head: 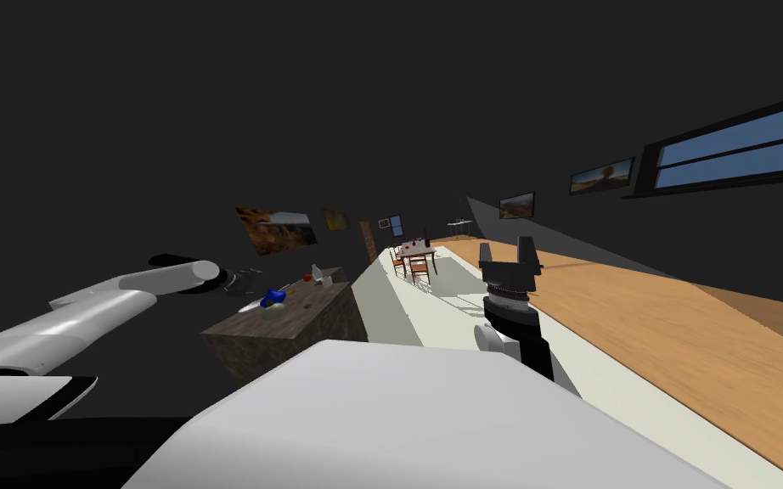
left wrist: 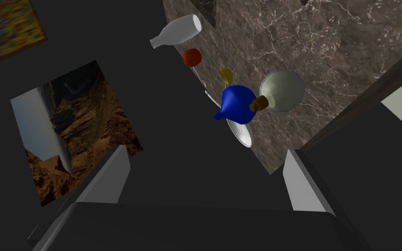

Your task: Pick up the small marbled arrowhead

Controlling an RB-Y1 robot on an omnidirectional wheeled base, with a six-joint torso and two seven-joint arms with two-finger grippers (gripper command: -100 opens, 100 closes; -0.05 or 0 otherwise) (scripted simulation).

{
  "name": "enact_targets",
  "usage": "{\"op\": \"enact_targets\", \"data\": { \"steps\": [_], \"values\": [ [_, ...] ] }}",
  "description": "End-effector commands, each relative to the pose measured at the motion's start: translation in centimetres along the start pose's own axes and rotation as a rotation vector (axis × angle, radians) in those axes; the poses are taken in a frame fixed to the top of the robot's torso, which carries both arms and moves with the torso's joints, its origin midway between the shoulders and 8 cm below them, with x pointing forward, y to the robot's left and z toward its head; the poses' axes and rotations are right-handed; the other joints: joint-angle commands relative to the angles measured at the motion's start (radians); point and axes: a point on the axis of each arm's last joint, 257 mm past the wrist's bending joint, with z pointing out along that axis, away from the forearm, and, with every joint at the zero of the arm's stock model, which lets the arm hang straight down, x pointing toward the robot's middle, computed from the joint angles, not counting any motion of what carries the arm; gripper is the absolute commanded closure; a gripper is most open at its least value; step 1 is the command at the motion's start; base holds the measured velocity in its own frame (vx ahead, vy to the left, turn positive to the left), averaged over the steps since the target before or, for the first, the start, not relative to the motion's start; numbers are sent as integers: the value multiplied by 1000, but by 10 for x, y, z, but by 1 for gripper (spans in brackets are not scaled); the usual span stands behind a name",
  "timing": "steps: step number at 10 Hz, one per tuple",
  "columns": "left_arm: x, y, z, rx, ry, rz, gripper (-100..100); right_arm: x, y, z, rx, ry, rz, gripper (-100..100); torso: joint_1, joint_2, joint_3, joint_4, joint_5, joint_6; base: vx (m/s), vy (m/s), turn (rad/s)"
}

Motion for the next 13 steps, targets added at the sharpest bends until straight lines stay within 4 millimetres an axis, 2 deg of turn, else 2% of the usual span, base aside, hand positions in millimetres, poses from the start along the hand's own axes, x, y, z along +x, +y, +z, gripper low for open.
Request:
{"op": "enact_targets", "data": {
  "steps": [1,3,4,5,6,9,12,13],
  "values": [
    [-4,13,8,-15,-11,12,-100,0,0,0,0,0,0,0,0,0,0,0,0,0,69,64,2],
    [-3,44,23,-67,-16,12,-100,0,0,0,0,0,0,0,3,-3,-1,-1,1,0,135,146,-37],
    [-3,44,23,-67,-16,12,-100,0,0,0,0,0,0,0,7,-6,-3,-1,2,1,145,129,-54],
    [2,78,32,-141,-10,-5,-100,0,0,0,0,0,0,0,5,-6,-3,-1,2,0,153,79,-119],
    [4,87,34,-160,-9,-10,-100,0,0,0,0,0,0,0,3,-6,-4,-1,1,1,128,53,-106],
    [14,140,41,-281,-6,-47,-100,0,0,0,0,0,0,0,-2,-4,-2,-1,0,1,106,19,-113],
    [23,170,43,-352,0,-74,-100,0,0,0,0,0,0,0,-4,-3,-2,-1,-1,1,91,0,-93],
    [22,163,42,-339,-1,-66,-100,0,0,0,0,0,0,0,-4,-3,-2,-1,-1,1,42,-2,-24]
  ]
}}
